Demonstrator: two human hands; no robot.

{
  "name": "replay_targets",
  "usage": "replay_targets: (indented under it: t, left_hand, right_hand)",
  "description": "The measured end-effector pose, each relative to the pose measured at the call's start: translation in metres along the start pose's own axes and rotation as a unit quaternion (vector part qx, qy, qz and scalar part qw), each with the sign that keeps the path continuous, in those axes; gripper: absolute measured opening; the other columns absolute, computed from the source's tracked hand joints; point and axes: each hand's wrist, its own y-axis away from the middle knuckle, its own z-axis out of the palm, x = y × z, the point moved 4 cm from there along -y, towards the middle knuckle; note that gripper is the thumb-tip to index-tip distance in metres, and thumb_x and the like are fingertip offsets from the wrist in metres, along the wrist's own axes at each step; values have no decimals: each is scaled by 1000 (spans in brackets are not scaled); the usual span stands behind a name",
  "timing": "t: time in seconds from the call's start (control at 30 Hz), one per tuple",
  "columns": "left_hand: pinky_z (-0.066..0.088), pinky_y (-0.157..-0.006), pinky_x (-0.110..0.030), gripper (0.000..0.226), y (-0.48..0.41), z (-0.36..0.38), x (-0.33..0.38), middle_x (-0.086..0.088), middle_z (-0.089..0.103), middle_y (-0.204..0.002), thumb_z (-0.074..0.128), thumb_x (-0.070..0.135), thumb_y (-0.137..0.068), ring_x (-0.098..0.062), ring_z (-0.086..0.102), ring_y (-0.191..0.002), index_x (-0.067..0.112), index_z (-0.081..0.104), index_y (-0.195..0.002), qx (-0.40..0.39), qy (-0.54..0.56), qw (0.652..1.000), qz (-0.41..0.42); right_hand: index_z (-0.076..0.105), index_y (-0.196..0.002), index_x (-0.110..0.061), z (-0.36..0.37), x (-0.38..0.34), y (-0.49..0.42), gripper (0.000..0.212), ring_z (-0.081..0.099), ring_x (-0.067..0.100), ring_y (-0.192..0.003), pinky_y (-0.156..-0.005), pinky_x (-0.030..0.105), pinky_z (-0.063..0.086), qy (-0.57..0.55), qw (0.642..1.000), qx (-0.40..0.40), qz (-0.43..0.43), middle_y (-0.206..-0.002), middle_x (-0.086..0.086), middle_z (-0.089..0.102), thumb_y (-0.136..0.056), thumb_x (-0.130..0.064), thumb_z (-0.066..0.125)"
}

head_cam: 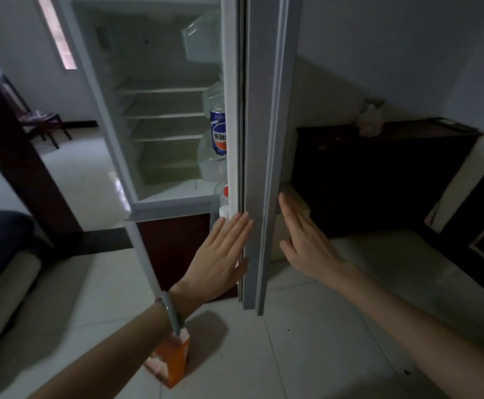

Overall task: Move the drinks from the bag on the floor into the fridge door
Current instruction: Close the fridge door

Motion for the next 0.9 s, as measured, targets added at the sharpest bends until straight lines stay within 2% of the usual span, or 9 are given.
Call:
replay_targets:
  t: [0.07,0.17,0.23,0.4,0.53,0.7,0.8,0.9]
  left_hand:
    - [20,-112,-47,66,11,1,-13,-16,20,-152,46,35,-92,-26,13,-142,3,19,-144,-12,-2,1000,-27]
    - [13,-115,-44,62,25,2,-36,-15,18,-151,32,41,-97,-24,11,-142,4,15,-145,-15,-2,997,-73]
    - [9,-117,-42,63,33,3,-55,-16,17,-152,28,43,-97,-24,10,-142,3,16,-144,-14,-4,993,-116]
    - [16,-115,-45,81,58,0,-106,-18,12,-153,50,38,-92,-26,10,-143,5,1,-147,25,-6,981,-190]
    - [16,-115,-45,87,73,-4,-139,-21,7,-150,52,33,-87,-30,8,-141,9,-8,-146,50,12,979,-196]
    - [32,-104,-54,105,82,10,-186,-23,-3,-150,68,24,-79,-44,19,-134,12,-12,-146,36,-2,961,-276]
    - [31,-104,-56,89,86,16,-217,-28,-2,-149,57,30,-86,-45,17,-134,8,-5,-147,26,-49,955,-292]
    - [15,-110,-51,75,86,23,-247,-27,-9,-150,43,36,-92,-42,4,-139,3,2,-146,15,-41,947,-319]
  right_hand:
    - [-12,-140,-14,13,-15,-14,80,-3,6,-138,-111,16,-4,-11,1000,-13,-24,-149,-4,-10,-89,-6,49]
    - [-8,-144,-14,35,-33,-37,79,2,10,-141,-114,28,5,-22,997,-27,-74,-152,-3,-3,-87,-11,47]
    - [-6,-145,-18,51,-40,-54,79,2,11,-141,-115,31,9,-20,994,-40,-100,-153,-4,-2,-88,-13,47]
    - [3,-148,-17,90,-59,-102,79,2,17,-143,-116,36,8,21,982,-46,-183,-155,0,1,-87,-14,53]
    - [11,-148,-14,117,-75,-142,76,6,20,-144,-118,33,7,12,971,-42,-235,-155,4,7,-85,-15,54]
    - [17,-146,-13,139,-79,-203,75,12,24,-142,-114,39,22,-25,974,-24,-223,-154,15,15,-83,-11,58]
    - [18,-146,-10,153,-74,-234,75,15,28,-142,-114,42,21,-3,976,-23,-214,-154,18,14,-83,-10,58]
    - [19,-146,-6,172,-76,-259,76,18,32,-141,-115,43,17,27,977,-28,-207,-153,21,14,-81,-11,58]
